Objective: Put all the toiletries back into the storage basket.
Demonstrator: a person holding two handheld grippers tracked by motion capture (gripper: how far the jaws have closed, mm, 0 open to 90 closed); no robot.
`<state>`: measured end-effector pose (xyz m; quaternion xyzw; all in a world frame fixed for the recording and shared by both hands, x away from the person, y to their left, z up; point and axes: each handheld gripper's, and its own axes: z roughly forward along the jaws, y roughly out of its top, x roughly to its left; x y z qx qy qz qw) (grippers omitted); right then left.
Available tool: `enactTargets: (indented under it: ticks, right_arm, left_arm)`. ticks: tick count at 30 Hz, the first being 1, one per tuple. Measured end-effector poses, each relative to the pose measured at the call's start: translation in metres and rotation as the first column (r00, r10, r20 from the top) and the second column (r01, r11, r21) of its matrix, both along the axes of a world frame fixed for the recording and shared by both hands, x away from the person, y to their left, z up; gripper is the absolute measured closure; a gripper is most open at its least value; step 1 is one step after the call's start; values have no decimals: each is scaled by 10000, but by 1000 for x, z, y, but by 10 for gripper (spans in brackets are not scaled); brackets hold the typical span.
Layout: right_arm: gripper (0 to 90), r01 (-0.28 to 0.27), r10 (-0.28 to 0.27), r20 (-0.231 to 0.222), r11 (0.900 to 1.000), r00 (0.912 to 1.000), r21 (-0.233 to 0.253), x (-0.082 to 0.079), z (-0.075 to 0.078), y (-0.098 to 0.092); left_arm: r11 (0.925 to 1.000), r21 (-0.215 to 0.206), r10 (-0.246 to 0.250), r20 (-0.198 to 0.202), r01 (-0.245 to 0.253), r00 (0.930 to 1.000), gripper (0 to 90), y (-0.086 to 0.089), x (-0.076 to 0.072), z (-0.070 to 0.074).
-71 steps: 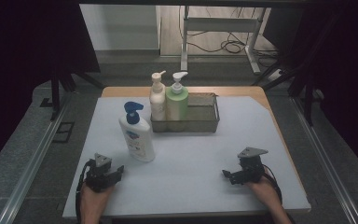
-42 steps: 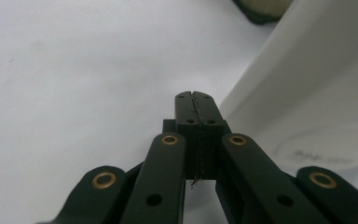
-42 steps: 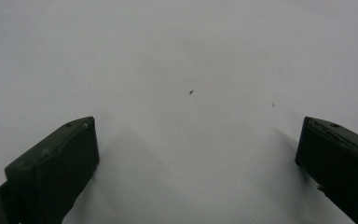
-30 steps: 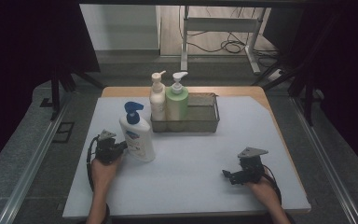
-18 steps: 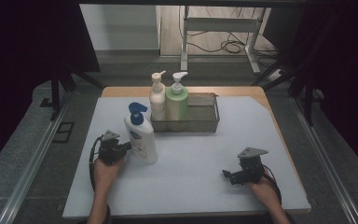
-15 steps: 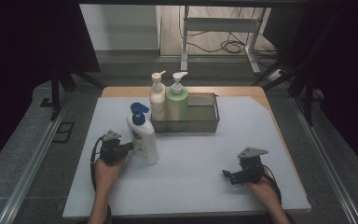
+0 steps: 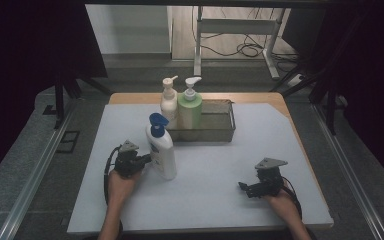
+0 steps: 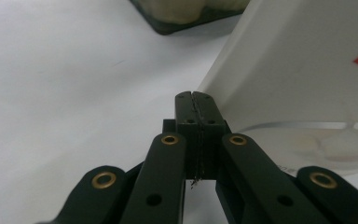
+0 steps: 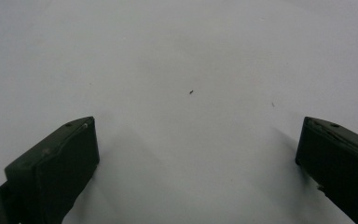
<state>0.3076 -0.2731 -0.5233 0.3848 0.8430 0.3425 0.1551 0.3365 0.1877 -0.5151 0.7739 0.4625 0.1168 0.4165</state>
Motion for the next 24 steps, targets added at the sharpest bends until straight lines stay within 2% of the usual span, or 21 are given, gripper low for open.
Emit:
enactTargets:
  ticks: [10,24]
  right_arm:
    - [0,1,-1,-4,10000,10000,-1,0,0,0]
    - [0,8,-8,-4,10000,10000,3,0,0,0]
  left_arm:
    - [9987,22,-518,-3,518,9987,892,-17,-6,2]
    - [9929,145,-1178,-77,1179,9930,892,-37,-22,4]
